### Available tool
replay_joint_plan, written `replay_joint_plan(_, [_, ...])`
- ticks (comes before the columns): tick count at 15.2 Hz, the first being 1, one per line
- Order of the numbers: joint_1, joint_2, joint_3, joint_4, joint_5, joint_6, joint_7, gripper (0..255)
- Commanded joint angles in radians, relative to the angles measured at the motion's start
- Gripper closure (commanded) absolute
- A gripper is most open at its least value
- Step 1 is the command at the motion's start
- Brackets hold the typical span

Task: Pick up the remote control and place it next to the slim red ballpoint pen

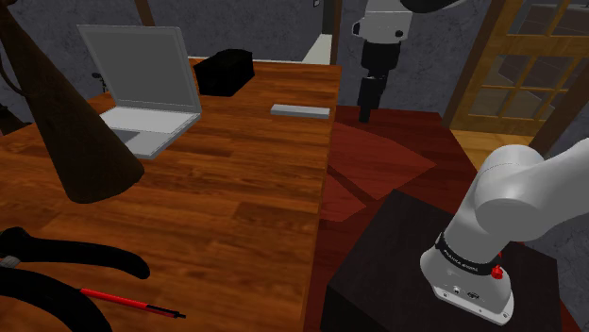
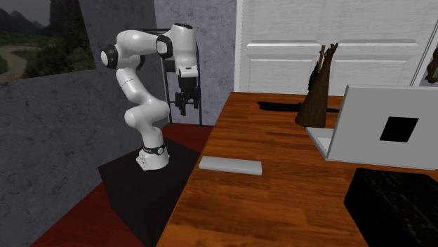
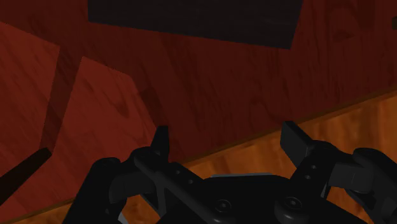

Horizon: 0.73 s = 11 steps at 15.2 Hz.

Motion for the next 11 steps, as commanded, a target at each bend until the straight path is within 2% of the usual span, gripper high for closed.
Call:
replay_joint_plan(1, [0.0,0.0,0.0,0.0,0.0,0.0,0.0,0])
replay_joint_plan(11, [-0.013,0.375,-0.074,0.207,-0.039,0.174,-0.136,0])
